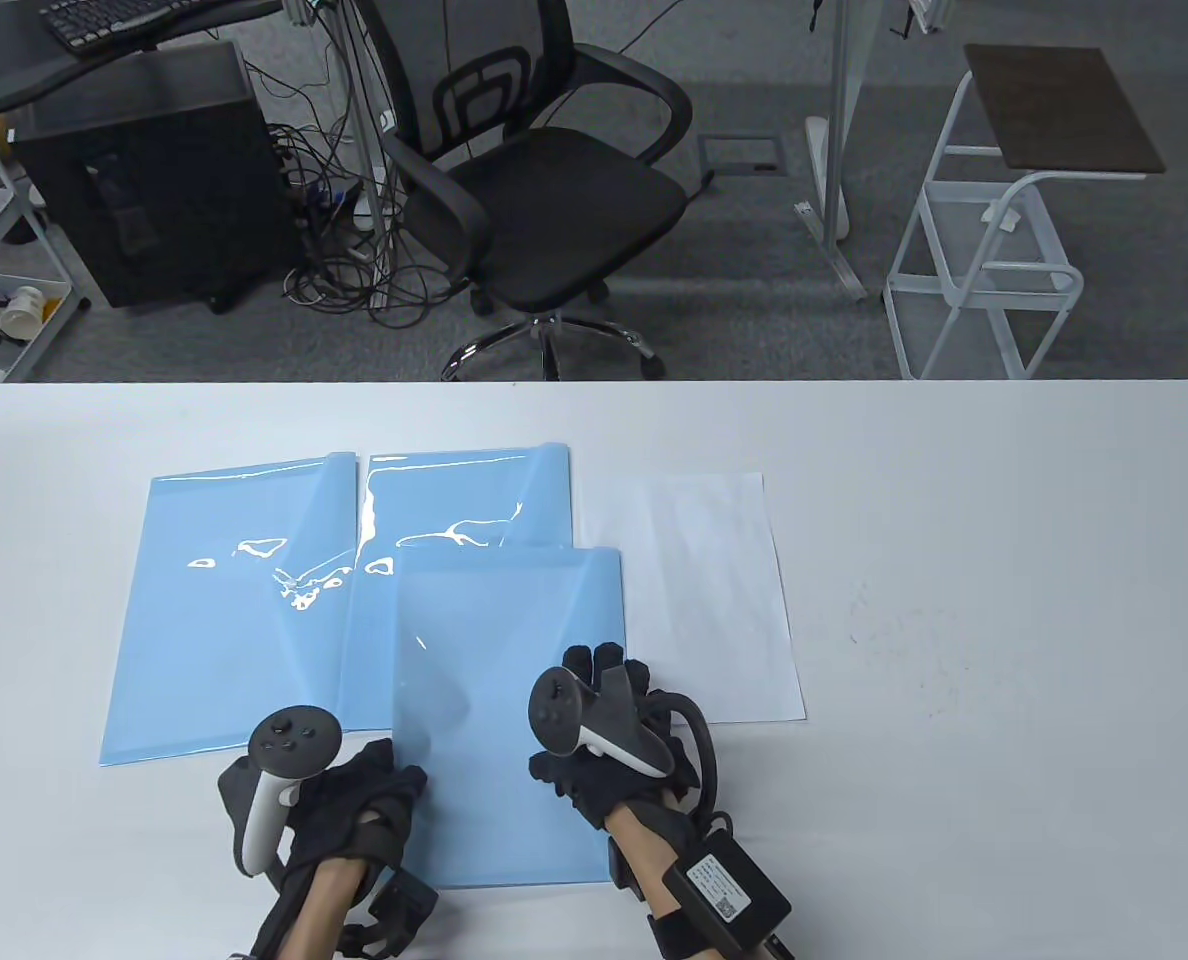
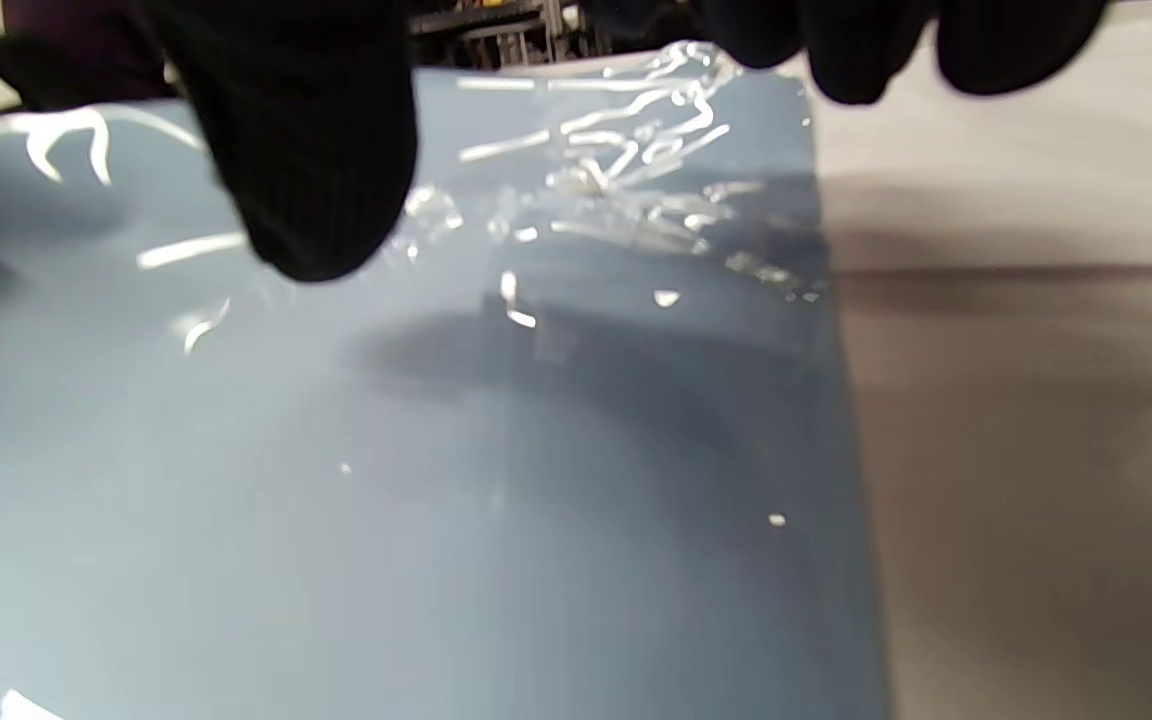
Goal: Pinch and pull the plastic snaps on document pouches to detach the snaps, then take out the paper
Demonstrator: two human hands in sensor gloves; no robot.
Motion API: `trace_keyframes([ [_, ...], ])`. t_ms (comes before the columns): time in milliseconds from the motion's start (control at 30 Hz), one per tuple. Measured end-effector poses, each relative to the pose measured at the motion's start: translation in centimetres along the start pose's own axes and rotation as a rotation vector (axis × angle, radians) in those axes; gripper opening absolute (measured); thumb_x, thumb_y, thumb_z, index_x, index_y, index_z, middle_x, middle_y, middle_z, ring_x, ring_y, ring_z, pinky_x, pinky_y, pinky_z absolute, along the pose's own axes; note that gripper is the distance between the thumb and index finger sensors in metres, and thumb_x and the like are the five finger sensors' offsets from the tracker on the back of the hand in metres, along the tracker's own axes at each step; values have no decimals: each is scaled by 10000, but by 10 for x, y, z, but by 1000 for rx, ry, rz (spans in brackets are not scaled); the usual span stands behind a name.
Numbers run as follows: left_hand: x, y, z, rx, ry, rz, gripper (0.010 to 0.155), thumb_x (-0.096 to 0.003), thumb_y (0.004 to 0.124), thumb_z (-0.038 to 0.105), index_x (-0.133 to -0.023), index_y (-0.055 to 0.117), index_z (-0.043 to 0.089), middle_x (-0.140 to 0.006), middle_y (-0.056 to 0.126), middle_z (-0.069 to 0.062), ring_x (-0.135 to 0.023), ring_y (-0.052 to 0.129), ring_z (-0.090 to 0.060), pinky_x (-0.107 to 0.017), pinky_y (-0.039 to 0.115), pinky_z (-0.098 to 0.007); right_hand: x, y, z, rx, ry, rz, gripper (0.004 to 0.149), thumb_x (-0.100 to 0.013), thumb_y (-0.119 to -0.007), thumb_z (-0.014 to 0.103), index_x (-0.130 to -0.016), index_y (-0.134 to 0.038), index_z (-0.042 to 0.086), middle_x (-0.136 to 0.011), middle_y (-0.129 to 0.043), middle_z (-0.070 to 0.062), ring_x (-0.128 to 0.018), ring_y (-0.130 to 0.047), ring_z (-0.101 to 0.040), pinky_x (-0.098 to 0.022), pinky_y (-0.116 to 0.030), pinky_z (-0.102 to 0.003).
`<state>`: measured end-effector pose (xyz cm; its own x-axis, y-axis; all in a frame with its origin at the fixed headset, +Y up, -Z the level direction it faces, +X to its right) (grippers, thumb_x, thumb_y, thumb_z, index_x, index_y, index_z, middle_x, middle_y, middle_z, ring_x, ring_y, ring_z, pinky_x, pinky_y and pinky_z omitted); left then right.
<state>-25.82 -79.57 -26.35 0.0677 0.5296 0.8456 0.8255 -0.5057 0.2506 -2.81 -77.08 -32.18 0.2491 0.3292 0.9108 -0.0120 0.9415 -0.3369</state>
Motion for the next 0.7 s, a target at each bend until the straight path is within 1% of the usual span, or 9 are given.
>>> trace_keyframes([
  [167, -1, 0, 0, -16, 2, 5, 501, -586, 754, 241, -1019, 628, 23, -859, 925, -93, -582, 1091, -230, -404, 954, -340, -9, -9, 7, 57, 9, 73, 1057, -443, -899, 541, -1144, -297, 27, -1210, -420, -326, -1028, -602, -573, -681, -624, -696],
  [233, -1, 0, 1, -22, 2, 8, 501, -583, 754, 236, -1018, 630, 22, -857, 926, -93, -577, 1093, -230, -402, 955, -340, -12, -10, 9, 51, 12, 81, 1024, -459, -907, 500, -1139, -311, 18, -1201, -449, -327, -1010, -656, -560, -674, -659, -680],
  [433, -2, 1, 1, -28, 2, 9, 500, -583, 755, 237, -1018, 630, 24, -857, 926, -90, -577, 1093, -228, -401, 955, -339, -20, -10, 18, 91, 6, 99, 934, -519, -895, 425, -1129, -337, -11, -1178, -506, -343, -955, -704, -604, -648, -712, -674],
  [467, -2, 1, 0, -27, 2, 8, 499, -584, 755, 237, -1018, 630, 24, -858, 926, -88, -576, 1093, -228, -402, 954, -339, -22, -9, 21, 100, 1, 90, 896, -535, -866, 408, -1124, -346, -22, -1168, -521, -354, -940, -717, -614, -635, -726, -677],
  [500, -2, 1, 0, -27, 2, 7, 500, -585, 755, 237, -1019, 628, 24, -859, 925, -89, -579, 1091, -230, -402, 954, -341, -24, -9, 22, 98, -7, 75, 833, -551, -825, 365, -1118, -358, -27, -1155, -543, -362, -918, -735, -625, -619, -739, -680],
  [567, -2, 1, 0, -28, 3, 6, 501, -584, 756, 236, -1019, 629, 24, -859, 925, -87, -577, 1092, -229, -403, 953, -341, -29, -8, 25, 94, -31, 41, 783, -552, -805, 323, -1113, -381, -22, -1130, -594, -365, -877, -762, -640, -586, -756, -690],
  [667, -2, 1, 1, -31, 3, 7, 499, -584, 756, 237, -1019, 629, 29, -862, 924, -82, -577, 1092, -227, -402, 953, -341, -36, -7, 29, 151, -71, -15, 759, -553, -813, 333, -1112, -419, 2, -1090, -678, -342, -811, -837, -619, -540, -800, -672],
  [700, -2, 1, 1, -36, 4, 9, 498, -583, 757, 236, -1018, 632, 29, -860, 926, -81, -575, 1094, -226, -402, 953, -341, -37, -5, 30, 172, -82, -34, 762, -550, -825, 355, -1107, -440, 7, -1071, -712, -329, -787, -868, -604, -523, -822, -658],
])
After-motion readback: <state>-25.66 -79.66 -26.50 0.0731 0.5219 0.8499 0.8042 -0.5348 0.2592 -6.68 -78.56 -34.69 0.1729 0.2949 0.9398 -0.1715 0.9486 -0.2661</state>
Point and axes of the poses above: the tracker on the back of each hand, its own z axis roughly to the thumb side, its own x axis roughly from the fingertips to the wrist, y = z × x, the point moved 4 cm from there along -x, roughly from the wrist to the fingertips
